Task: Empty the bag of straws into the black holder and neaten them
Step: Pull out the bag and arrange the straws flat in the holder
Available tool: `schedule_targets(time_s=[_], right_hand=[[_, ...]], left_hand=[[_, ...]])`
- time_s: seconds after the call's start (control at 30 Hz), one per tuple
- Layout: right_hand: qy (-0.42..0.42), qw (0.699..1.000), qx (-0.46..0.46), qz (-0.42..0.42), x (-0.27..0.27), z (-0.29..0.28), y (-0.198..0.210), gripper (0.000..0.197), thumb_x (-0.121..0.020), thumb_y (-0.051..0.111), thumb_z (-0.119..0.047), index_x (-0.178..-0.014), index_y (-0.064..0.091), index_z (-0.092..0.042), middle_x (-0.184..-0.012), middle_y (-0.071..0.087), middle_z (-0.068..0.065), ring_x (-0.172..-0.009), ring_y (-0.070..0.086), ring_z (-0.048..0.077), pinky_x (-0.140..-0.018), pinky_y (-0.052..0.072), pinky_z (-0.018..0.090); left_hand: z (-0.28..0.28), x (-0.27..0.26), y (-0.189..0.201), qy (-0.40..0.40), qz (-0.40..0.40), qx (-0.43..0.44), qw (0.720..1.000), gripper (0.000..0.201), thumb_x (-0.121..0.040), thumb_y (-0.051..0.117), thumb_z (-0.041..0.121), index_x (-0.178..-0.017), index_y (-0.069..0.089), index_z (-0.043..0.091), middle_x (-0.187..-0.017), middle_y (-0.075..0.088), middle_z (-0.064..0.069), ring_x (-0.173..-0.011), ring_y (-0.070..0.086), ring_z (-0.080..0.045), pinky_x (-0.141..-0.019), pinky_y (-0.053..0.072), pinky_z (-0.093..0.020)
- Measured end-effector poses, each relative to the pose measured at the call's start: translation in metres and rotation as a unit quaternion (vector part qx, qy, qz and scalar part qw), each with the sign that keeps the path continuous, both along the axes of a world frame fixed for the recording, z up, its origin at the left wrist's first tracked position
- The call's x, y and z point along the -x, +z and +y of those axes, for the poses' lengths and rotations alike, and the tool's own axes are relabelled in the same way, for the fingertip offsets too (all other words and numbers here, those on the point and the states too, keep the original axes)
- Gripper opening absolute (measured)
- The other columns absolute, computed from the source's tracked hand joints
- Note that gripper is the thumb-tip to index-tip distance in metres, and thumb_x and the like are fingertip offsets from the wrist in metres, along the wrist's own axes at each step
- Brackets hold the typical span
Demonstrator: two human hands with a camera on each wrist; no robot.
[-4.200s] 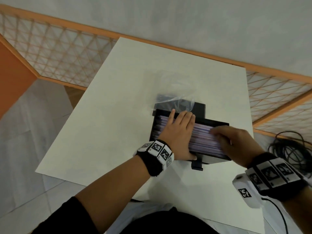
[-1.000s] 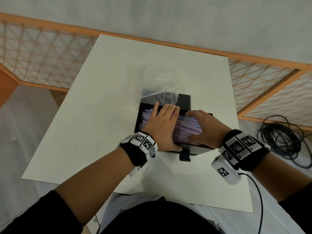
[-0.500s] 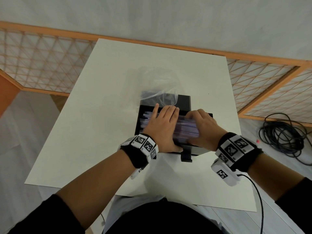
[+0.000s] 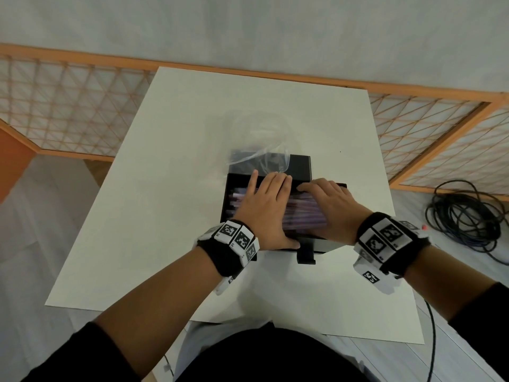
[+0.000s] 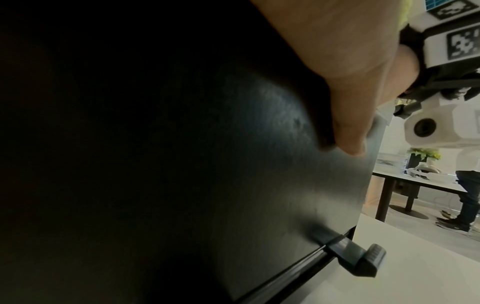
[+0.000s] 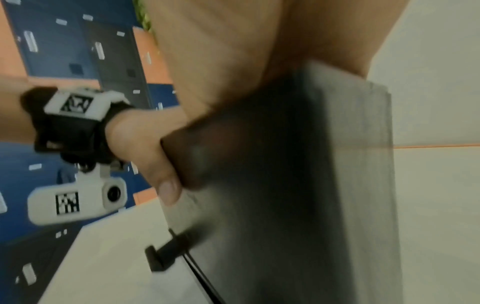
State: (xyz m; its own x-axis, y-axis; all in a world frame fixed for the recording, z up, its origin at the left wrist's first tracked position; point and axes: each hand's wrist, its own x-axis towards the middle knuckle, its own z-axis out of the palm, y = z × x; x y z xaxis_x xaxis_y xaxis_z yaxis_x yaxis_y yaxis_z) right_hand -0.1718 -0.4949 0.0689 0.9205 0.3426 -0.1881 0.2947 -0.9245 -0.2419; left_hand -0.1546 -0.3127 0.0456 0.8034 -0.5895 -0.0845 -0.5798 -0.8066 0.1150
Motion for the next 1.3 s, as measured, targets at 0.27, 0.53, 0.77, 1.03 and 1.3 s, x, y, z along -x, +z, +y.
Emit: schedule_targets(time_s=[0.27,0.53,0.77,1.03,1.3], right_hand=[[-0.287,0.901,-0.324,0.007,0.018,-0.038,0.004,0.056,-0.092,0.051,-0.033,-0.143,0.029,-0.021,-0.142,0.035,-0.008,-0.134,0.031,0.008,-0.108,0.024,0.025],[-0.408,0.662,-0.588,0.224,0.008,0.002,-0.012,0.062,-0.085,0.032,-0.068,-0.116,0.061,-0.023,-0.128,0.060,0.009,-0.109,0.061,0.021,-0.103,0.043,0.041],[-0.398,0.712,-0.559,0.146,-0.006,0.020,0.013,0.077,-0.075,0.032,-0.081,-0.124,0.053,-0.025,-0.114,0.062,0.002,-0.101,0.061,0.020,-0.091,0.047,0.037],[-0.391,0.682,-0.602,0.138,-0.004,0.026,0.006,0.067,-0.085,0.030,-0.070,-0.122,0.059,-0.022,-0.121,0.065,0.012,-0.103,0.064,0.019,-0.086,0.052,0.032],[-0.402,0.686,-0.597,0.108,-0.003,0.032,0.013,0.062,-0.082,0.032,-0.072,-0.119,0.057,-0.028,-0.120,0.065,0.003,-0.107,0.063,0.018,-0.093,0.050,0.039]], left_hand=[[0.052,-0.022,0.029,0.209,0.131,0.343,0.906,0.083,-0.088,0.034,0.062,-0.150,0.008,0.014,-0.158,0.008,0.002,-0.146,0.004,-0.011,-0.119,-0.001,-0.035],[0.095,-0.031,-0.006,0.346,0.525,0.602,0.492,0.085,-0.085,0.015,0.075,-0.126,0.056,0.013,-0.128,0.057,-0.011,-0.113,0.058,-0.025,-0.094,0.048,-0.038],[0.106,-0.026,0.010,0.321,0.517,0.670,0.426,0.090,-0.080,0.014,0.080,-0.132,0.051,0.017,-0.131,0.060,-0.011,-0.115,0.061,-0.027,-0.091,0.045,-0.044],[0.104,-0.042,0.027,0.289,0.519,0.648,0.477,0.095,-0.078,0.009,0.082,-0.138,0.045,0.018,-0.135,0.057,-0.009,-0.123,0.055,-0.026,-0.099,0.042,-0.044],[0.106,-0.046,0.037,0.295,0.510,0.639,0.494,0.095,-0.078,0.009,0.083,-0.137,0.047,0.018,-0.134,0.057,-0.008,-0.120,0.057,-0.023,-0.097,0.042,-0.041]])
